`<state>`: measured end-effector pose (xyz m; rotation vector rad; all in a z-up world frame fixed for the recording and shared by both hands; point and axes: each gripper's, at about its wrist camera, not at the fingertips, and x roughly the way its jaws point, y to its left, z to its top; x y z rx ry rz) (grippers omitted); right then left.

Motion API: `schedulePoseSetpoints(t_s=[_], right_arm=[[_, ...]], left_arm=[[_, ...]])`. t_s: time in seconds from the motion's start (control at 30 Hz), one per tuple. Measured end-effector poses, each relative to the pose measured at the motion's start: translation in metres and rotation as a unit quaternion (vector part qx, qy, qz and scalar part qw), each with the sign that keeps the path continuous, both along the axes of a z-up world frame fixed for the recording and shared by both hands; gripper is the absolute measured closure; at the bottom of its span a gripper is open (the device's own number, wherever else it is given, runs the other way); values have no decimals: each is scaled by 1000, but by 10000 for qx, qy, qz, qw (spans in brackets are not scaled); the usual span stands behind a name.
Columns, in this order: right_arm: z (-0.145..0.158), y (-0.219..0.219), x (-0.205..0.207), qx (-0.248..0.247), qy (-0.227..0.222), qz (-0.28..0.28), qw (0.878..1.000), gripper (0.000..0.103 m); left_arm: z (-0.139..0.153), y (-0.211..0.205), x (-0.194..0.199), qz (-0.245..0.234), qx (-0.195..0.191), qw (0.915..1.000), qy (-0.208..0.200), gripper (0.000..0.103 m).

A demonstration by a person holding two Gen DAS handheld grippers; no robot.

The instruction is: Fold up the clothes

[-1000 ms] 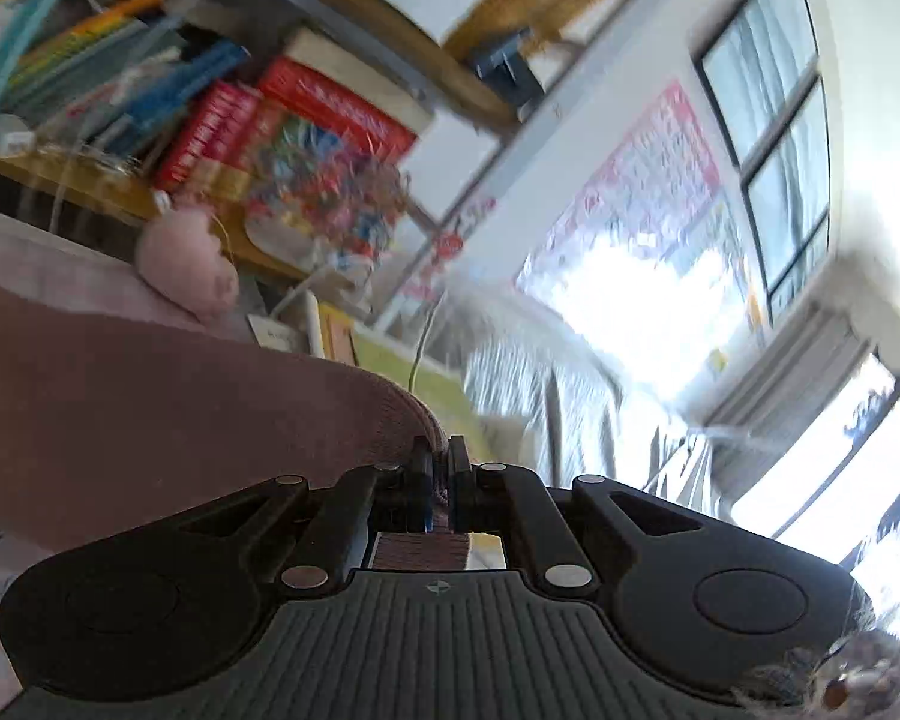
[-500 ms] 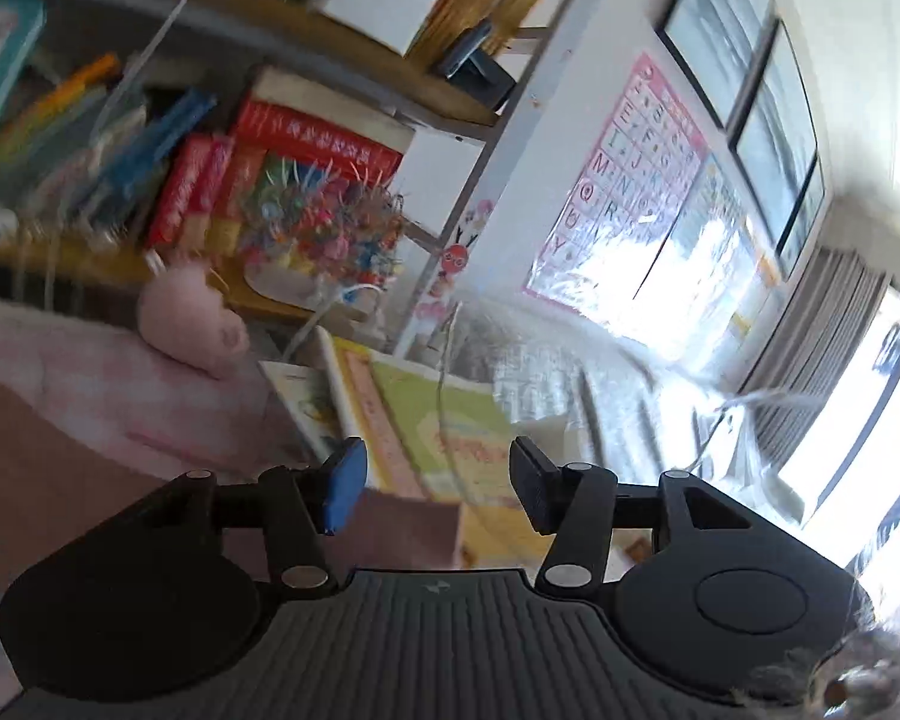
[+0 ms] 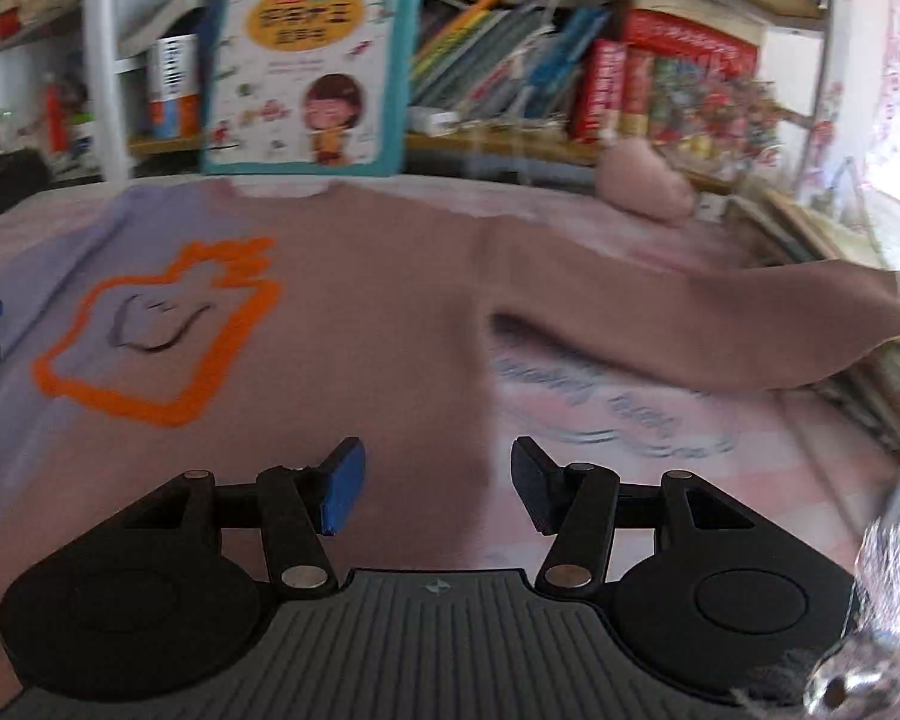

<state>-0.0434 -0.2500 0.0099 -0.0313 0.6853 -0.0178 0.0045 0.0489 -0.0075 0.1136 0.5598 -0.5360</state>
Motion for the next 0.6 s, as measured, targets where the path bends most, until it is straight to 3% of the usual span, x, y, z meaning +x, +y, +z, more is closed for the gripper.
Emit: schedulePoseSetpoints(t_s=[0.2,0.4,0.6], right_arm=[[-5,7,-4,40,-134,-14,9999,59],[-10,11,-15,-123,-348,62,9993,59],[-11,10,-17,-115,-354,216,9991,58]], left_arm=[[-1,-12,-35,49,417,9991,97,33],[-4,-28,-70,-49,1186,9929,100,33],[3,-34,-97,-169,1549,9876,173,33]])
